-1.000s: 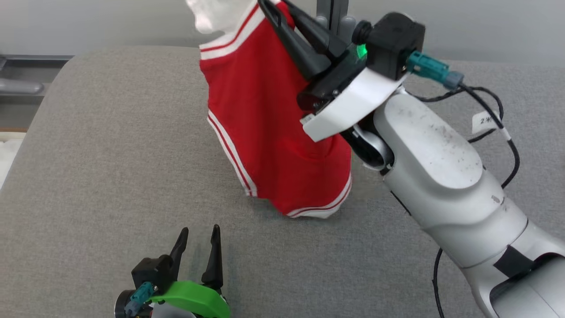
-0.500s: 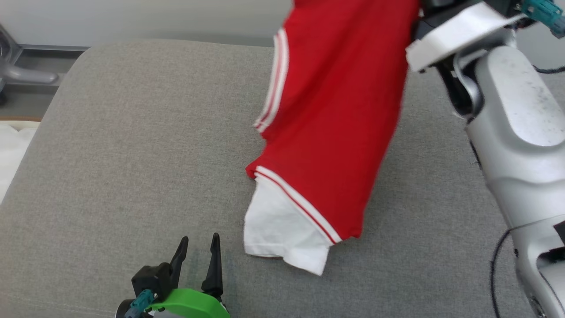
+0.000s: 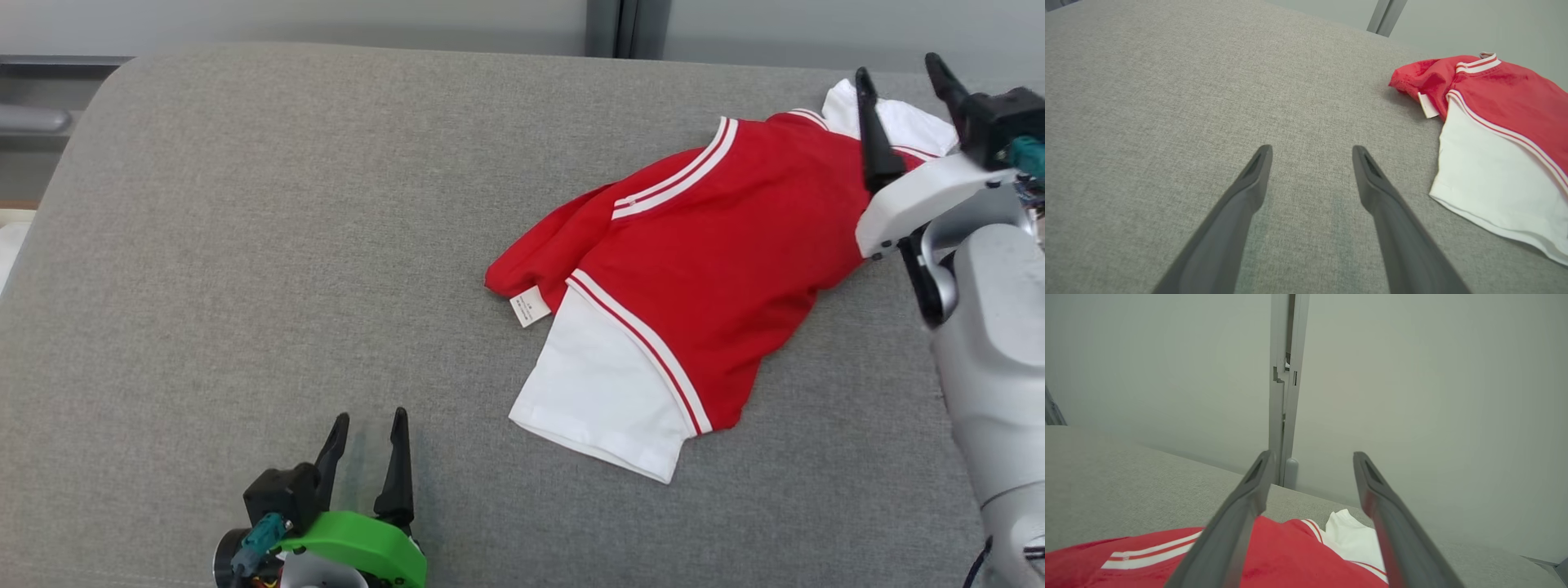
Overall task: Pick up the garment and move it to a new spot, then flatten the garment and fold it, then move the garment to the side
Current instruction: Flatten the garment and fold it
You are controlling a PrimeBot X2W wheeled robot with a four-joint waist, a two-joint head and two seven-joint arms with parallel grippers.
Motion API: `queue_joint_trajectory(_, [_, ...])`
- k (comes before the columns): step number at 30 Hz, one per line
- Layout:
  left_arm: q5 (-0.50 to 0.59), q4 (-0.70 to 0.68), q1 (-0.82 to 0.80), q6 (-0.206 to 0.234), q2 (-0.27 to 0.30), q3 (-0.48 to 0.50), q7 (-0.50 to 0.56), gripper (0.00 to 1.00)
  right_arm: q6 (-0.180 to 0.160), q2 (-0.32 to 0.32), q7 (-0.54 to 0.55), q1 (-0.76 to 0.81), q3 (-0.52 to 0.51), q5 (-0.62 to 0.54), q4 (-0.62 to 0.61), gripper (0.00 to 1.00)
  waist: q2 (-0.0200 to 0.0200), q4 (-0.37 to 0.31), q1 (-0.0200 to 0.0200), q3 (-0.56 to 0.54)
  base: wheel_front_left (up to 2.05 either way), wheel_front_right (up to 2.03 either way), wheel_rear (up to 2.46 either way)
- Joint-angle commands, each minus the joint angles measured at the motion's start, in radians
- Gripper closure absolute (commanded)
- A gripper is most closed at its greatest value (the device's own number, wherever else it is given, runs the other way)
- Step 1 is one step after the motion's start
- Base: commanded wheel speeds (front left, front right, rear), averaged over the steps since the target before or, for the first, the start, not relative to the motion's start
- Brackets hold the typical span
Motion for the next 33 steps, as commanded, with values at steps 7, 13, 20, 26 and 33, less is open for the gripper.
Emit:
queue_joint_trajectory(7, [0.008, 0.002, -0.009, 0.003, 0.003, 0.0, 0.0, 0.0, -0.002, 0.101, 0.0, 0.135, 0.219, 0.088, -0.105, 0.0, -0.0001, -0.026, 0.0, -0.02, 0.0, 0.0, 0.0])
queue_joint_trajectory(13, [0.012, 0.001, -0.001, 0.003, 0.003, -0.004, 0.0, 0.0, -0.002, 0.131, 0.0, 0.221, 0.511, 0.206, -0.096, 0.0, -0.0001, -0.024, 0.0, -0.035, 0.0, 0.0, 0.0])
queue_joint_trajectory(20, [0.015, 0.004, 0.007, -0.001, 0.003, -0.005, 0.0, 0.0, -0.002, 0.141, 0.009, 0.241, 0.768, 0.298, 0.008, 0.0, -0.0001, -0.01, 0.0, -0.034, 0.0, 0.0, 0.0])
queue_joint_trajectory(26, [0.009, 0.008, 0.008, 0.003, 0.003, -0.013, 0.0, 0.0, -0.002, 0.154, 0.038, 0.218, 0.906, 0.347, 0.124, 0.0, -0.0001, 0.005, 0.0, -0.03, 0.0, 0.0, 0.0])
queue_joint_trajectory(33, [0.012, 0.01, 0.014, 0.009, 0.003, -0.007, 0.0, 0.0, -0.001, 0.162, 0.016, 0.201, 0.946, 0.386, 0.199, 1.0, -0.0001, 0.004, 0.0, -0.036, 0.0, 0.0, 0.0])
